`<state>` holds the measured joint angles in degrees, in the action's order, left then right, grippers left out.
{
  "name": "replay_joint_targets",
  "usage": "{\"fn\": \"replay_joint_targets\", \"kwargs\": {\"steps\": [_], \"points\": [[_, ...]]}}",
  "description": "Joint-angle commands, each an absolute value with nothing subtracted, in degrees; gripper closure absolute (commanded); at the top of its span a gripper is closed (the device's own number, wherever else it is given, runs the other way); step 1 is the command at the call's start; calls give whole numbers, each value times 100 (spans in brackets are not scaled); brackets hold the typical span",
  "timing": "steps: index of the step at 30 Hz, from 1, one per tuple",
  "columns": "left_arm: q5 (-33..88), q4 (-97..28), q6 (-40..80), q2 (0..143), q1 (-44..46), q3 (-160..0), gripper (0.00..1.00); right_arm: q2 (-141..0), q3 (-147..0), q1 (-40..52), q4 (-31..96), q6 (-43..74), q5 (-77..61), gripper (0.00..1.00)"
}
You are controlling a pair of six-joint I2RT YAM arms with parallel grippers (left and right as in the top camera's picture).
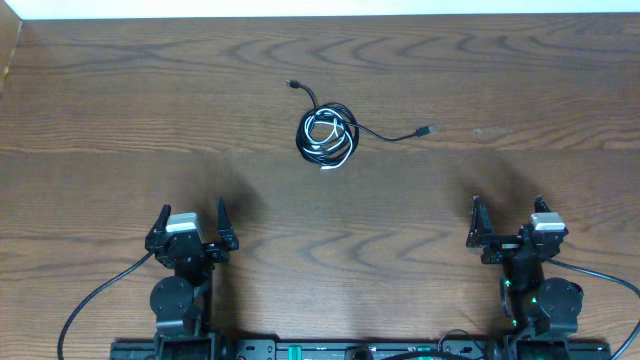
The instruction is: Untangle cables
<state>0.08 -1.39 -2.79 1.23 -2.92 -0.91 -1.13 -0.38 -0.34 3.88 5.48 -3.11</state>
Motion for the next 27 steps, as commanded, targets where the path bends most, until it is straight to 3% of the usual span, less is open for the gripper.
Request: {"fn": "replay_joint_targets", "kwargs": {"steps": [1, 27], "points": [[-67, -421, -231, 137, -316, -23, 9, -113, -34, 47, 414, 552, -292, 1], [-119, -412, -346, 143, -316, -23, 9, -113, -34, 45, 336, 550, -143, 1]]}}
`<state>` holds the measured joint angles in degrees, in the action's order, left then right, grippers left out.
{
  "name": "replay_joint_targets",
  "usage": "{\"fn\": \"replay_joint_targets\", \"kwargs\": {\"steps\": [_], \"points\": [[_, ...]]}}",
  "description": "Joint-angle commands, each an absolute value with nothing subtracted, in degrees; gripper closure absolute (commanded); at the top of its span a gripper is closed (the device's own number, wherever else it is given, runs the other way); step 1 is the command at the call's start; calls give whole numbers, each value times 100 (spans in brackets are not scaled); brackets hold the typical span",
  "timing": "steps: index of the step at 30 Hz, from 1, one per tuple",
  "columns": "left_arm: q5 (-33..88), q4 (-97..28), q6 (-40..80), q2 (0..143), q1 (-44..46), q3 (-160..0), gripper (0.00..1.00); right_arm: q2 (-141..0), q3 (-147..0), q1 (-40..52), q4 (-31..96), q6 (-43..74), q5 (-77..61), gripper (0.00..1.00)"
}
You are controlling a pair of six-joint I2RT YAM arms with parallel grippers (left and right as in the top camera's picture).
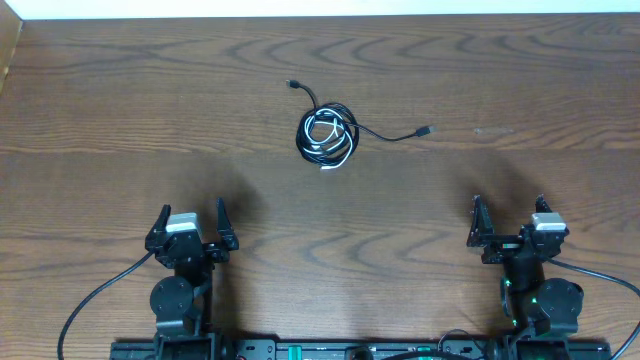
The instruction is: Untangle cables
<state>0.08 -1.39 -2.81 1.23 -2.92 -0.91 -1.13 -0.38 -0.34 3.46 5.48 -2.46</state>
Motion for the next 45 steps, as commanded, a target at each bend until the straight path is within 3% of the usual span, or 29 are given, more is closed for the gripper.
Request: {"fn": "replay_joint_targets", "kwargs": {"steps": [1, 15, 27, 35, 45], "points": [[-115, -410, -451, 148, -316, -23, 9, -113, -34, 47, 373, 550, -141, 1], [257, -425, -443, 471, -316, -239, 8, -115, -134, 45, 370, 110, -145, 1], [558, -449, -123, 2403, -316, -1634, 9, -528, -827, 43, 607, -261, -464, 1], [788, -1597, -148, 4115, -314, -3494, 6, -2281, -2025, 43, 655, -574, -550, 1], [1433, -3164, -145, 5876, -314, -5839, 9, -5192, -4464, 43, 1474, -808, -1931, 1]]}}
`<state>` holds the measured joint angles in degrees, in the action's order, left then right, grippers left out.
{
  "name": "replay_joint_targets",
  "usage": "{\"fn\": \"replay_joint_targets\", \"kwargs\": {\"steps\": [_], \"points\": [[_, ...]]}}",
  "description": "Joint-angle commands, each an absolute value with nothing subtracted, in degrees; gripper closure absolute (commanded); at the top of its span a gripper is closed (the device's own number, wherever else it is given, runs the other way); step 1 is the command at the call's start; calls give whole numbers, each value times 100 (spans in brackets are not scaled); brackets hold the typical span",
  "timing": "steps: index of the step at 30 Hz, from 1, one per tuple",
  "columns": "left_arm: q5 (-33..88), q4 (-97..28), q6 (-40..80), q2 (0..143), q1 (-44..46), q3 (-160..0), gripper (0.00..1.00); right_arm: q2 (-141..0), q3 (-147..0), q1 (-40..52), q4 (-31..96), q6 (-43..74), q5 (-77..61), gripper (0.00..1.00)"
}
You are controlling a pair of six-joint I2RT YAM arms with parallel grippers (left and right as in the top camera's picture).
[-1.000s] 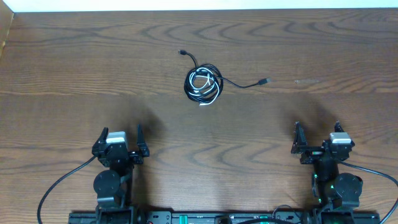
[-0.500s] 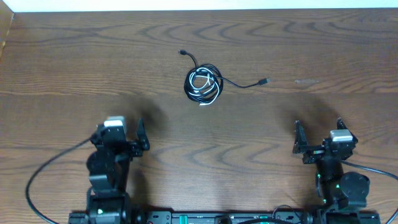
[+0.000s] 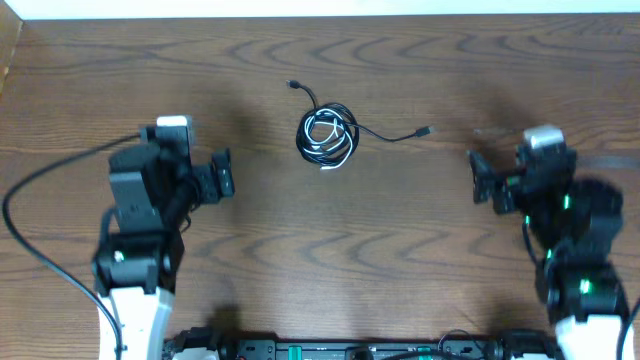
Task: Untangle cables
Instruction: 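Raise both arms and move the left gripper toward the cable bundle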
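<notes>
A black cable and a white cable lie wound together in one small coil (image 3: 328, 137) on the wooden table (image 3: 400, 60), at centre back. One black plug end (image 3: 292, 84) trails to the upper left, the other (image 3: 425, 131) to the right. My left gripper (image 3: 222, 174) hovers to the left of the coil and a little nearer than it, fingers apart, pointing toward it. My right gripper (image 3: 478, 178) is open to the right of the coil, below the right plug. Neither touches a cable.
The left arm's own cable (image 3: 40, 180) loops out over the table's left side. The base rail (image 3: 350, 350) runs along the near edge. A pale wall edge (image 3: 320, 8) bounds the far side.
Both arms have risen from their low rest near the front edge and now reach forward, grippers turned inward toward the coil. The cables have not moved.
At both earlier moments the arms sat folded at the front edge with grippers open and the coil lay untouched. Now both arms are extended on either side of the coil, which lies just as it did.
</notes>
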<state>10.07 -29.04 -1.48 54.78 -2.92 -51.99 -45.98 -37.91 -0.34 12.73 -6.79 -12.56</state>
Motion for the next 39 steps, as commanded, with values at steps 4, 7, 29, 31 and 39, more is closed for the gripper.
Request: {"fn": "replay_joint_targets", "kwargs": {"steps": [4, 7, 29, 31, 39], "points": [[1653, -3846, -145, 6652, -296, -6807, 9, -6335, -5677, 43, 2106, -847, -2606, 1], [1651, -4276, -145, 7249, -185, -7520, 9, -7113, -6604, 43, 2606, -845, -3111, 1], [2838, -5113, 178, 10027, 405, -9688, 9, -10471, -10197, 534, 4644, -519, -3682, 1], [2851, -4925, 272, 10031, 405, -9688, 8, -10471, -10197, 534, 4654, -355, -3686, 1], [2058, -4510, 722, 10429, 582, -9686, 11, -10471, -10193, 534, 4626, -209, -3459, 4]]}}
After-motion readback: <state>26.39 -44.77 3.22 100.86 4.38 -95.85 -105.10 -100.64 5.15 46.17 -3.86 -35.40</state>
